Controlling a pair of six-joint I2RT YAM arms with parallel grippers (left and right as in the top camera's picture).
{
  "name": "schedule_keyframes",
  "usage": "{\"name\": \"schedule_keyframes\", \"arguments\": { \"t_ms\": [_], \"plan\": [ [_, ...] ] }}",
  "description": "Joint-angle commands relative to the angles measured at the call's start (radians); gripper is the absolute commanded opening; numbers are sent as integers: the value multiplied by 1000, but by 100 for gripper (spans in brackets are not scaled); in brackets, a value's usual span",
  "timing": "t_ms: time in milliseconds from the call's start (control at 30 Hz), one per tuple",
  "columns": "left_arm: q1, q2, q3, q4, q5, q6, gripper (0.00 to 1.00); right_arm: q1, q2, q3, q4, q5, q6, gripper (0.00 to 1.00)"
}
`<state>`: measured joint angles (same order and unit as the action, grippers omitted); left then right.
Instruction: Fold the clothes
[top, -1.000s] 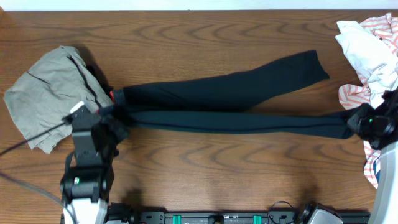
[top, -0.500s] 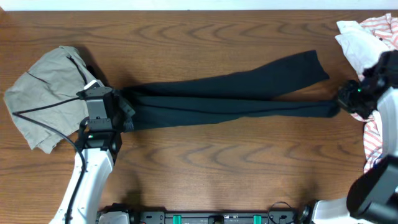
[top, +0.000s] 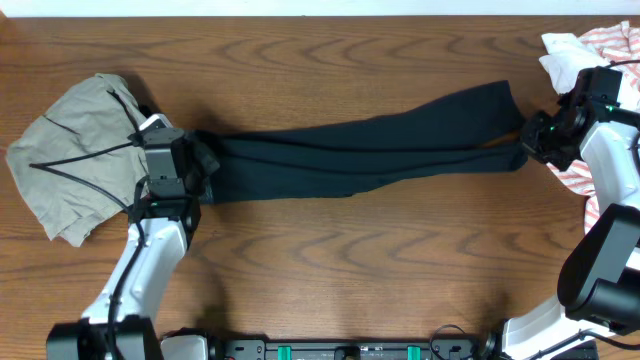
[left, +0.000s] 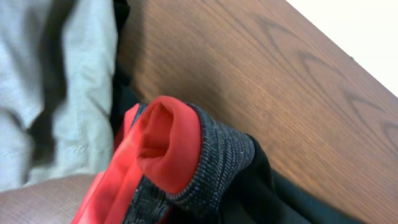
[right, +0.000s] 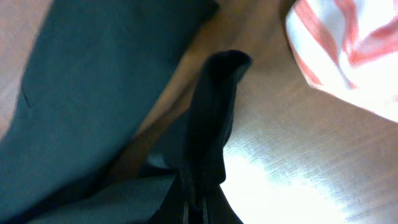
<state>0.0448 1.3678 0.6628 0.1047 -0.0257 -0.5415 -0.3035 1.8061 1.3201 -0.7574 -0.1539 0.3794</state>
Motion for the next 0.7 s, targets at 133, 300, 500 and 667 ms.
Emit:
{"name": "schedule_keyframes", "arguments": {
  "t_ms": [133,300,500,667],
  "plan": [
    [3,111,32,139,-8,18,6,10,21,22,85,19,33,1],
    [3,142,32,234,-8,16,6,10,29,22,112,21,43,1],
    [3,142,33,237,31,6,6,16,29,22,97,23,47,1],
    [3,142,33,238,40,6,6,28,29,22,107,42,69,1]
  ]
}}
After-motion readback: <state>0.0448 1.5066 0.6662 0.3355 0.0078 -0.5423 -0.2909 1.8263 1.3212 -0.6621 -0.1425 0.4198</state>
